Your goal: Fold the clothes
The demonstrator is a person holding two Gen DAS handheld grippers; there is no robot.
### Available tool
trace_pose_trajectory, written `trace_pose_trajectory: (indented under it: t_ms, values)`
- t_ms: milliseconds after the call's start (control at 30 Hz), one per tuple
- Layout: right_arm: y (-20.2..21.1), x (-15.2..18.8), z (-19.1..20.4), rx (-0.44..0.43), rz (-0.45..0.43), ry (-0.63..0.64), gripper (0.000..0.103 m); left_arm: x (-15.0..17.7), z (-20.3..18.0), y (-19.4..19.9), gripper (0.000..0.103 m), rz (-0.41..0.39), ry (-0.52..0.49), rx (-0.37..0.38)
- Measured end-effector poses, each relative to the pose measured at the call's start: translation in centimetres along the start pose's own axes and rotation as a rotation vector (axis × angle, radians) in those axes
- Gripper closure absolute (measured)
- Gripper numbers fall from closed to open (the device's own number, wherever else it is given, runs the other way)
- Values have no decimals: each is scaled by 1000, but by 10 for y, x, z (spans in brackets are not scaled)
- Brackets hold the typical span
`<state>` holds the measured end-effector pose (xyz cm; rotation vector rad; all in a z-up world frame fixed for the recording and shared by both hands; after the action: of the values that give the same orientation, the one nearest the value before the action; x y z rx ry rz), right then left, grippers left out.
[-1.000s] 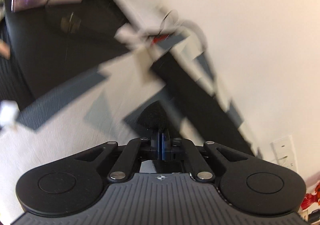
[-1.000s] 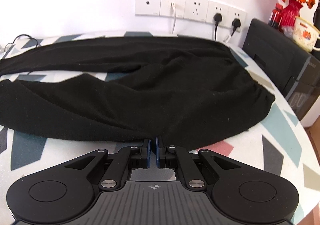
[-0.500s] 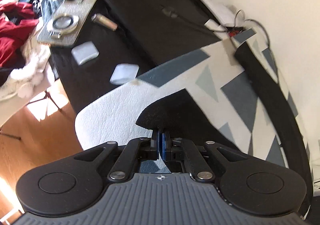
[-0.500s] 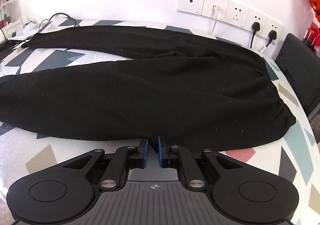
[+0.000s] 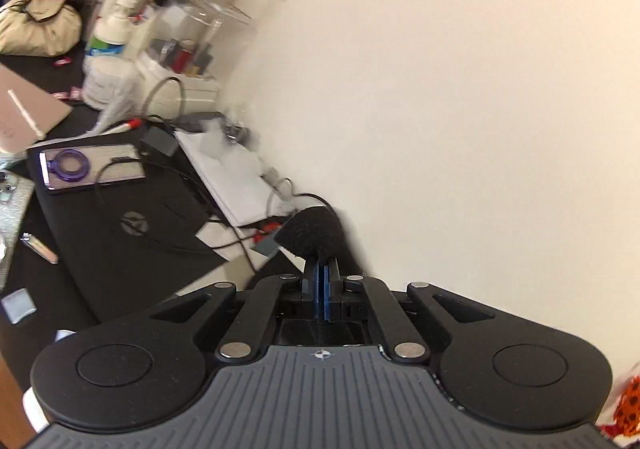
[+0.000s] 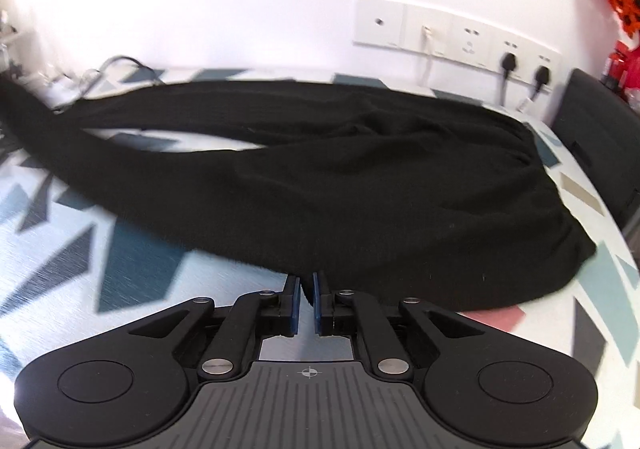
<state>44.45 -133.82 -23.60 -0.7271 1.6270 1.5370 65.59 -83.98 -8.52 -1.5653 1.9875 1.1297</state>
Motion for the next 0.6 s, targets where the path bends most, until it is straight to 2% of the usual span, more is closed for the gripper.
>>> trace_pose_trajectory:
  t_ms: [100, 200, 333, 400, 433, 467, 600]
  values:
    - [1, 0, 7, -31, -9, -3, 98, 12, 54, -5, 101, 48, 30, -153]
    - [0, 10, 11, -38, 16, -10, 98, 44, 116, -7, 101, 134, 55, -332]
    - [3, 20, 10, -27, 46, -28, 98, 84, 163, -4, 99, 263, 57, -463]
    - [5, 23, 9, -27, 54, -44, 95, 93, 166, -3, 93, 307, 51, -491]
    - [6, 22, 8, -24, 55, -50, 91, 94, 165, -4, 85, 311, 53, -489]
    - [8, 22, 6, -19, 53, -52, 85, 93, 162, -4, 77, 308, 49, -487]
    - [19, 16, -10, 22, 29, -92, 75, 90, 139, -6, 60, 289, 13, -452]
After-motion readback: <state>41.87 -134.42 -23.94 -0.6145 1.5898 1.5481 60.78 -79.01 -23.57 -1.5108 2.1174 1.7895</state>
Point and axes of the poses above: each gripper's, at about its wrist camera, not at the fingertips, and y roughly against the way its jaws point, z to its left, x to its underside, the point moved 7 cm from there along -y, roughly the way its jaws point, and after that the axes turned 11 degrees about -z, right-handed, at the moved point
